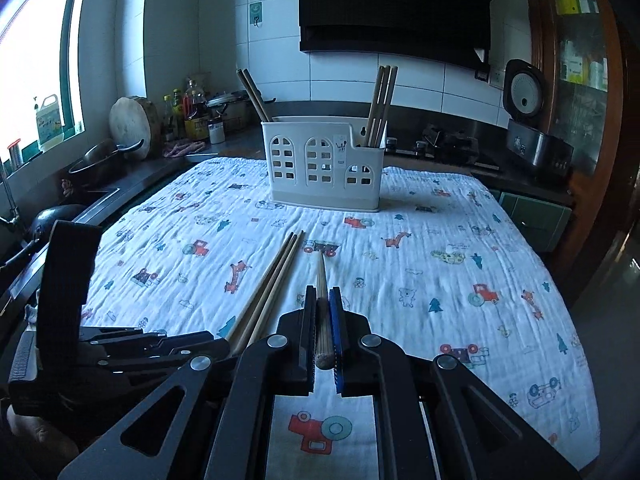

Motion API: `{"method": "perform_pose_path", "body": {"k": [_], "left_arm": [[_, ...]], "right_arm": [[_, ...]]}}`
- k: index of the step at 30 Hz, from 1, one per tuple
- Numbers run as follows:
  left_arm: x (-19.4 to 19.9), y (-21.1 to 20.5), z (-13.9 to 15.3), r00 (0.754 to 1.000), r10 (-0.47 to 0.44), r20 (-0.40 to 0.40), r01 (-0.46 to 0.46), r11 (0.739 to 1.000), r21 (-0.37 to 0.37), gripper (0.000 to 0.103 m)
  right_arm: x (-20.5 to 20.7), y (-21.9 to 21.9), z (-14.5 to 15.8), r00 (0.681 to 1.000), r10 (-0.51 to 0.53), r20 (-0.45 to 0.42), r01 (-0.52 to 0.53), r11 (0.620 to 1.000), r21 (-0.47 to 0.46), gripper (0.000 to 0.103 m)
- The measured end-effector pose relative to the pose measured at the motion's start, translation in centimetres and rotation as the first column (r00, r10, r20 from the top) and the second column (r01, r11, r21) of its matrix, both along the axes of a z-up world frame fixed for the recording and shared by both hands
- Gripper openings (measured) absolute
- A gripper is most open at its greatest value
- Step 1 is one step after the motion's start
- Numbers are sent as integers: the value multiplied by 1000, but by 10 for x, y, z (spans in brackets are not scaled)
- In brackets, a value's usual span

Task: Organize utensils
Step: 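Grasp a chopstick with the right tool while the left tool grasps another, then carry both chopsticks to the white holder and insert them upright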

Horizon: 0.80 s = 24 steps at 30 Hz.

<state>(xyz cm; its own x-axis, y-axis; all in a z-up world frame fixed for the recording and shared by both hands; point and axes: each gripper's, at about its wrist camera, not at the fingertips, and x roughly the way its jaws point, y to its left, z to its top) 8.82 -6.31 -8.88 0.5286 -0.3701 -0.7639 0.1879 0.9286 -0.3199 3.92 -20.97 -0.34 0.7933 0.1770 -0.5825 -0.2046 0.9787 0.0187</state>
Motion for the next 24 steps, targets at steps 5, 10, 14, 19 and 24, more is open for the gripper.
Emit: {"method": "perform_pose_path", "body": {"k": [5,10,14,19,24], "left_arm": [[4,-3,-2,1000,21,-1,-21,999,27,9],[2,-12,0,1000,24,7,-25,996,82,9],[4,-12,-1,1000,25,-6,-24,996,82,7],[1,-5,9,1000,9,1,-9,998,70,6],[-5,9,47,995,2,97,-9,997,75,5]], "right_arm": [[-1,-5,2,1000,-4,9,4,1000,9,7],[-1,-5,3,1000,0,13,0,1000,10,7],[0,-5,7,1000,5,20,-5,1000,9,7],[2,-4,15,999,19,31,-19,1000,-3,7],[8,-6,31,998,39,50,-39,999,-13,7]]}}
